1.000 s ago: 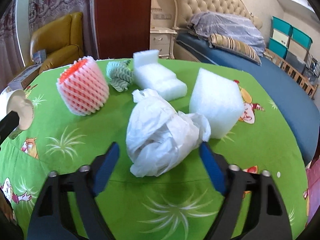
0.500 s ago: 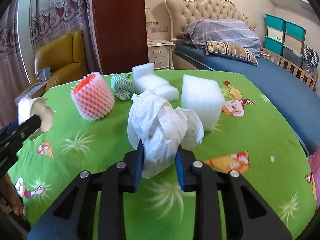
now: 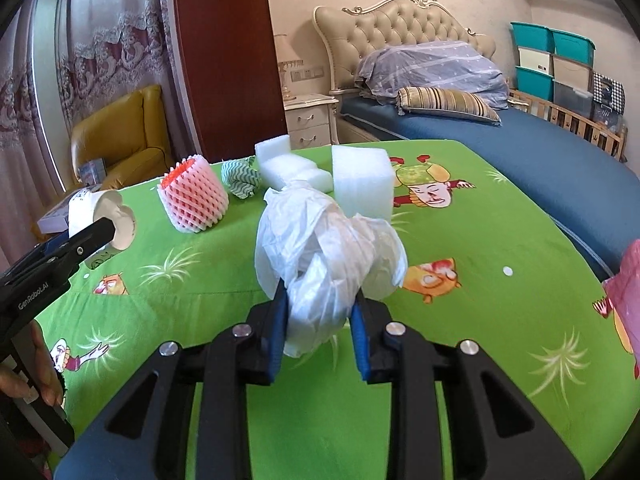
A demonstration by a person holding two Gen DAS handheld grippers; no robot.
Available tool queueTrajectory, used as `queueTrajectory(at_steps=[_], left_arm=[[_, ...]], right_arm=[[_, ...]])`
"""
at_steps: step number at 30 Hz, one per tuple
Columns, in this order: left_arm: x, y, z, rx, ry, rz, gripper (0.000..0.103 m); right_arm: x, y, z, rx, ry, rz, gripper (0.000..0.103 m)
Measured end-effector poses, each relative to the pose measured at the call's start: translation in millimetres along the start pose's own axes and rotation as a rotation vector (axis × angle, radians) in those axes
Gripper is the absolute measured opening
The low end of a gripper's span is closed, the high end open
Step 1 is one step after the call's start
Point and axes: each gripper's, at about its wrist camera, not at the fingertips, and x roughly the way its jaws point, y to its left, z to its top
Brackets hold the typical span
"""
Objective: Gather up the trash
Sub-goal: 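Lift the packet and plastic bag off the table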
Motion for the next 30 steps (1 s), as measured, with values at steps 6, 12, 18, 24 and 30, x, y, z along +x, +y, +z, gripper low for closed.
queueTrajectory(at_steps=[6,12,18,24,30], left_arm=[[-19,-28,0,0.058,-0.014,-0.034,0.058],[-36,-54,-2,0.109,-0.031,-0.063,0.058],[-46,-74,-6,0.133,-0.036,-0.094,0.058],[-54,-96,-7,0.168,-0.054,-0.109,0.058],[-56,-116,-10,0.210,-0.059,-0.131,0.058]], right_arm=[[-29,-6,1,-0.018,-0.053,-0.009,0.028],[-58,-13,-3,-0.028,-0.108,-0.014,0.028],[-79,-20,-13,-0.052,-0.141,-0.024,0.028],[-101,-33,-18,-0.057,-0.184,-0.042,0.028],[-121,-50,-26,-0.050,-0.214,-0.052,0.028]])
